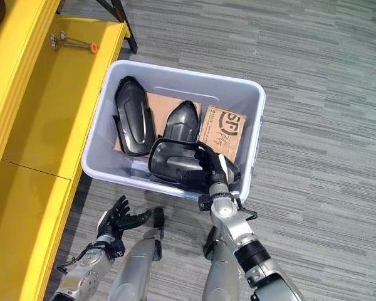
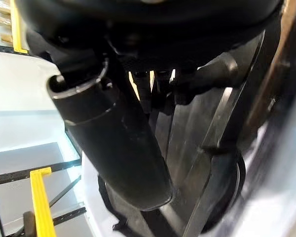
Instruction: Move parts from the plastic box to the shelf.
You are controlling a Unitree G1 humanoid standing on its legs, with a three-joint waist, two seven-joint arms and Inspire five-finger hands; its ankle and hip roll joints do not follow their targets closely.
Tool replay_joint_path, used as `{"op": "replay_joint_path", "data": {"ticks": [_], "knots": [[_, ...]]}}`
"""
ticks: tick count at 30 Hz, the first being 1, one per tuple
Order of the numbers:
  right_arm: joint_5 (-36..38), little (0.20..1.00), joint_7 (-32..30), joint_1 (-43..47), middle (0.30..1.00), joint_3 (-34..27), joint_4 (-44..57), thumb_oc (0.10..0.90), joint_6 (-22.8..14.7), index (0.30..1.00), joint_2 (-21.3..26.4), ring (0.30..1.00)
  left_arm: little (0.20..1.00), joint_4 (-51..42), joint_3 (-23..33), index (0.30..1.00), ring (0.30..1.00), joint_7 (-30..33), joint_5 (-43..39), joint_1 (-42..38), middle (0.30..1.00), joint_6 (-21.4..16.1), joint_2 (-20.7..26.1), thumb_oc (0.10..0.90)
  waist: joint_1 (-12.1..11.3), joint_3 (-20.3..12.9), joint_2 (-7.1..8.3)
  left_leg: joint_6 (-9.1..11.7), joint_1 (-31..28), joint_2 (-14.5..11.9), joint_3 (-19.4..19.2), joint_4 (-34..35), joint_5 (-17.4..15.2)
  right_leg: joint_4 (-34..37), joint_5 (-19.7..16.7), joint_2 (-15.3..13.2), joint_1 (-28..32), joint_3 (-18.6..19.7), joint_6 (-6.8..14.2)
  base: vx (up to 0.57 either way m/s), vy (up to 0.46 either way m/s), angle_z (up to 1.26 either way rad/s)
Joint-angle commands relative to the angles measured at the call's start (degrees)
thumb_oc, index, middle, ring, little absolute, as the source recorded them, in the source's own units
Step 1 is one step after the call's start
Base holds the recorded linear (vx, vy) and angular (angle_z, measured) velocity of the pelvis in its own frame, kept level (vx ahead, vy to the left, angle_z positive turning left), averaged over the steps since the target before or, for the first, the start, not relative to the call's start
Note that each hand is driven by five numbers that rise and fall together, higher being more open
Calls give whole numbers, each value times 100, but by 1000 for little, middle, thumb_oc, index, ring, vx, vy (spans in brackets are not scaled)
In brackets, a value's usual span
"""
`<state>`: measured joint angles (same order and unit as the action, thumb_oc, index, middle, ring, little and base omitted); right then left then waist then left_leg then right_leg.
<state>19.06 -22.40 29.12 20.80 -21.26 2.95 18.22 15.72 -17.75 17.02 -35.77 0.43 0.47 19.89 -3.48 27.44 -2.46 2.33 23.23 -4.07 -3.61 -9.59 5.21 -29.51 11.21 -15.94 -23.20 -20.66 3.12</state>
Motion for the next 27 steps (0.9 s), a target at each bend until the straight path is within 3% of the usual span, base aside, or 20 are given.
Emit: {"op": "replay_joint_path", "data": {"ticks": [1, 15, 27], "knots": [[-366, 1000, -312, 950, 1000, -299, -426, 900, -112, 1000, 256, 1000, 1000, -708, 36, 1000, 1000, -46, -124, 50, 1000, -463, 408, 900, -202, 203, 27, 38, -22, -58, 131, -581, -794, 1191, -436, 21, 533, 271, 406, -10, -11, 7], [-933, 1000, -487, 2891, 1000, -3, -1269, 900, -53, 1000, 836, 1000, 1000, -738, -213, 1000, 1000, -132, -281, -169, 1000, -565, 496, 900, -369, 233, 9, 42, 99, -25, 195, -526, -750, 1097, -374, 27, 427, 243, 386, -1, -1, 1], [-1384, 1000, -352, 3623, 1000, 407, -1598, 900, 16, 1000, 1126, 1000, 1000, -849, -197, 1000, 1000, -142, -350, -240, 1000, -667, 566, 900, -465, 234, 35, 42, 175, -1, 262, -532, -738, 1039, -337, 26, 400, 176, 376, 2, -4, 5]]}}
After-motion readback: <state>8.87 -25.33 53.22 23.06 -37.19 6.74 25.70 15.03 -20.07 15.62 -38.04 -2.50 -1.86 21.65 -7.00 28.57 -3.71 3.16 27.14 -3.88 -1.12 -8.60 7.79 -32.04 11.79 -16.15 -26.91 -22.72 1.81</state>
